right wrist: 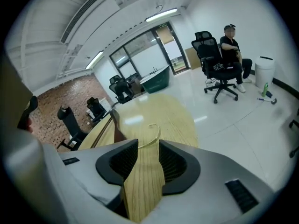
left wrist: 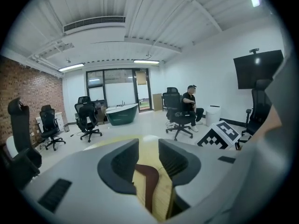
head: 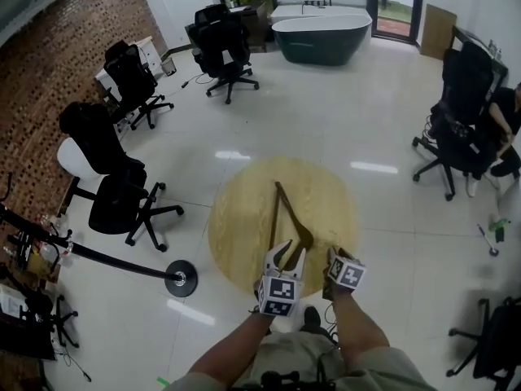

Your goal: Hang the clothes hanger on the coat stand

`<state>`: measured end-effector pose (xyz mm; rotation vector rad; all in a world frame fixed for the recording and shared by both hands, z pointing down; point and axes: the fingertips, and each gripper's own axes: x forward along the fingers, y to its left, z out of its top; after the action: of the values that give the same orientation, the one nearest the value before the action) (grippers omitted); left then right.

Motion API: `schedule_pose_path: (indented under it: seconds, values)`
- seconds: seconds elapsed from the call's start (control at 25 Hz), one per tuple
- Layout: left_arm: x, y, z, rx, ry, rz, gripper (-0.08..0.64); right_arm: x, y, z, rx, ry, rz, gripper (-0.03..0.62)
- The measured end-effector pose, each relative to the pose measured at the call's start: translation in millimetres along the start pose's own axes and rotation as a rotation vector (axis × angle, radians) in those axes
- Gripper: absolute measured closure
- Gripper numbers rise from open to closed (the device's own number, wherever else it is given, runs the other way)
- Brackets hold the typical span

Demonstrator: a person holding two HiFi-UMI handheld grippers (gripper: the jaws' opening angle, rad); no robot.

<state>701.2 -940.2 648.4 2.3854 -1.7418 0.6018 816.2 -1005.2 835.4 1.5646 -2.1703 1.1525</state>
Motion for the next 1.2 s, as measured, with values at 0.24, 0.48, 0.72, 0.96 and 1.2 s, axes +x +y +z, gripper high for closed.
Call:
schedule_pose_path:
  seconds: [0.24,0.48,0.72,0.96,1.2]
  values:
    - [56,-1,2,-0.015,0.043,0.032,0.44,40,-21,31,0.179,0.005,0.093,0.46]
    - [64,13,4,-0.019,0.044,0.059,0.44,61,-14,42,0.316,-0.005,0.134,0.46]
    - [46,30,4,-0.011,0.029,0.083,0.44,71,-22,30,0.419,0.054,-0.035,0.499]
    - [20,50,-4,-0.014,0.016,0.122,0.44,77,-14,28,0.447,0.043,-0.101,0.509]
    - [-4,62,-6,-0.011,0.013,0.145,0.44,75,-6,25,0.477,0.041,-0.128,0.551]
